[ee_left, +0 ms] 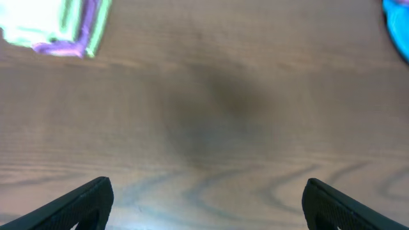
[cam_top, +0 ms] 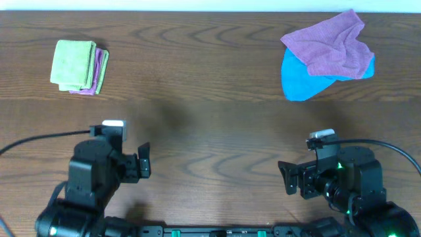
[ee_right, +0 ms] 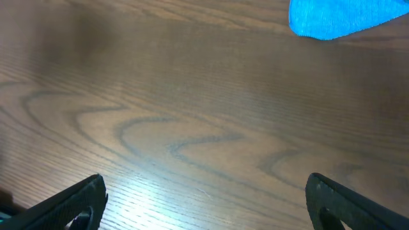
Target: Fold the cloth
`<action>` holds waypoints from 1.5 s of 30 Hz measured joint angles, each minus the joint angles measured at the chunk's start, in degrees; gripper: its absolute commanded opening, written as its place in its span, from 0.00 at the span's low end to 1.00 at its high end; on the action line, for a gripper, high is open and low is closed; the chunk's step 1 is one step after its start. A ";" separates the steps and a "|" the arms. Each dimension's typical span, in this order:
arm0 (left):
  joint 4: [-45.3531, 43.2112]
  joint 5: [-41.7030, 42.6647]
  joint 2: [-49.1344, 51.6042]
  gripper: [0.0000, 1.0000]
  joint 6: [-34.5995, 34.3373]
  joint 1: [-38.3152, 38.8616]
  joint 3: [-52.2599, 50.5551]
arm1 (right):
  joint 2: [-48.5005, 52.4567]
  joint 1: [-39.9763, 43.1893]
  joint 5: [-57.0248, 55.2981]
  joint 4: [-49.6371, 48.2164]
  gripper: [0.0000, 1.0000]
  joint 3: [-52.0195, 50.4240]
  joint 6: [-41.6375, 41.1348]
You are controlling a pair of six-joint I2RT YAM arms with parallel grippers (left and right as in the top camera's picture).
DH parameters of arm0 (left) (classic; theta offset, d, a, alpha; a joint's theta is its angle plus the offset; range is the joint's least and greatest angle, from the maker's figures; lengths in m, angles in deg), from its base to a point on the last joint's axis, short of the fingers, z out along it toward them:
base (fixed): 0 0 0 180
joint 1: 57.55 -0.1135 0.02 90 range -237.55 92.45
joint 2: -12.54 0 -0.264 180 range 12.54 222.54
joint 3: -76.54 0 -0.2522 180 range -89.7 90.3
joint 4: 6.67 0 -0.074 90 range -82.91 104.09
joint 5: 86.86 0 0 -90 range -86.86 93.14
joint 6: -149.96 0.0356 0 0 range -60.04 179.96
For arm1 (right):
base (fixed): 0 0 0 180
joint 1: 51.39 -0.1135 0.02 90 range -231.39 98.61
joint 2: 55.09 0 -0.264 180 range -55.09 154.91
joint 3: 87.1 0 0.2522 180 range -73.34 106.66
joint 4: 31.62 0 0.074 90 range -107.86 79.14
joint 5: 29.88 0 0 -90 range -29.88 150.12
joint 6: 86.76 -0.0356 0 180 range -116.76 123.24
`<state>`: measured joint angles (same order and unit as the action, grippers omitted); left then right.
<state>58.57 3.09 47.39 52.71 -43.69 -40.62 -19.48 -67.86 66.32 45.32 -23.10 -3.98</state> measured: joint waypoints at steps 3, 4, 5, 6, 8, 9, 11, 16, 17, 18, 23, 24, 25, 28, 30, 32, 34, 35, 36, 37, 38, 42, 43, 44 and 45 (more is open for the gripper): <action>-6.80 -0.61 -6.45 0.95 1.77 -2.05 -5.70 | 0.00 0.00 0.00 0.02 0.99 -0.07 0.00; -9.49 -0.57 -8.46 0.95 2.40 -3.02 -8.33 | 0.04 0.00 0.00 -0.02 0.99 -0.11 0.00; -12.02 -0.26 -10.36 0.95 2.86 -4.07 -11.13 | 0.07 0.00 0.00 0.02 0.99 -0.13 0.00; -13.31 -0.04 -11.91 0.96 3.08 -4.92 -13.35 | 0.07 0.00 0.00 0.02 0.99 -0.15 -0.02; -16.22 0.92 -15.08 0.95 3.43 -6.82 -18.40 | 0.07 0.00 0.02 0.04 0.99 -0.17 -0.02; -18.97 1.81 -16.76 0.95 3.69 -7.91 -21.18 | 0.04 0.00 0.00 -0.02 0.99 -0.17 -0.02; -21.75 3.32 -19.28 0.95 3.93 -9.68 -25.29 | 0.11 0.00 0.00 0.02 0.99 -0.17 -0.02; -24.94 6.14 -23.08 0.96 4.31 -12.81 -32.65 | 0.11 0.00 0.00 0.02 0.99 -0.17 -0.02; -25.16 6.29 -23.61 0.95 4.33 -13.05 -33.64 | 0.11 0.00 0.00 0.02 0.99 -0.17 -0.02; -25.59 6.51 -24.17 0.95 4.33 -13.27 -34.62 | 0.11 0.00 0.02 0.02 0.99 -0.17 -0.02; -27.19 7.21 -26.69 0.95 4.31 -14.25 -38.69 | 0.11 0.00 0.02 0.02 0.99 -0.17 -0.02; -27.61 7.23 -27.32 0.95 4.31 -14.45 -39.58 | 0.11 0.00 0.00 0.02 0.99 -0.17 -0.02; -27.71 7.30 -27.91 0.96 4.28 -14.64 -40.37 | 0.11 0.00 0.00 0.02 0.99 -0.17 -0.02; -28.30 7.32 -29.79 0.95 4.07 -15.34 -41.07 | 0.11 0.00 0.00 0.02 0.99 -0.17 -0.02; -28.35 7.32 -30.77 0.95 4.09 -15.93 -41.07 | 0.13 0.00 0.00 0.02 0.99 -0.17 -0.02; -28.35 7.30 -31.78 0.95 4.09 -16.44 -41.07 | 0.13 0.00 0.00 0.02 0.99 -0.17 -0.04; -28.35 7.23 -33.33 0.95 4.07 -16.57 -41.09 | 0.13 0.00 0.00 0.02 0.99 -0.17 -0.02; -28.33 7.26 -33.88 0.95 4.07 -16.61 -41.09 | 0.13 0.00 0.00 0.04 0.99 -0.17 -0.02; -28.33 7.39 -34.12 0.96 4.07 -16.68 -41.09 | 0.13 0.00 0.00 0.02 0.99 -0.17 -0.04; -28.33 7.45 -34.16 0.96 4.07 -16.68 -41.09 | 0.13 0.00 0.00 0.02 0.99 -0.17 -0.04; -28.33 7.63 -34.18 0.95 4.07 -16.72 -41.09 | 0.13 0.00 0.00 0.02 0.99 -0.17 -0.02; -28.33 7.82 -34.18 0.95 4.07 -16.72 -41.07 | 0.13 0.00 0.00 0.04 0.99 -0.17 -0.04; -28.33 7.82 -34.18 0.95 4.07 -16.72 -41.07 | 0.13 0.00 0.00 0.04 0.99 -0.17 -0.02; -28.33 7.82 -34.18 0.95 4.07 -16.72 -41.09 | 0.13 0.00 0.00 0.02 0.99 -0.17 -0.04; -28.33 7.82 -34.18 0.95 4.07 -16.72 -41.07 | 0.13 0.00 0.00 0.04 0.99 -0.17 -0.04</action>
<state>30.24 10.91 13.21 56.78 -60.41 -81.69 -19.35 -67.86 66.32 45.36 -23.27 -4.02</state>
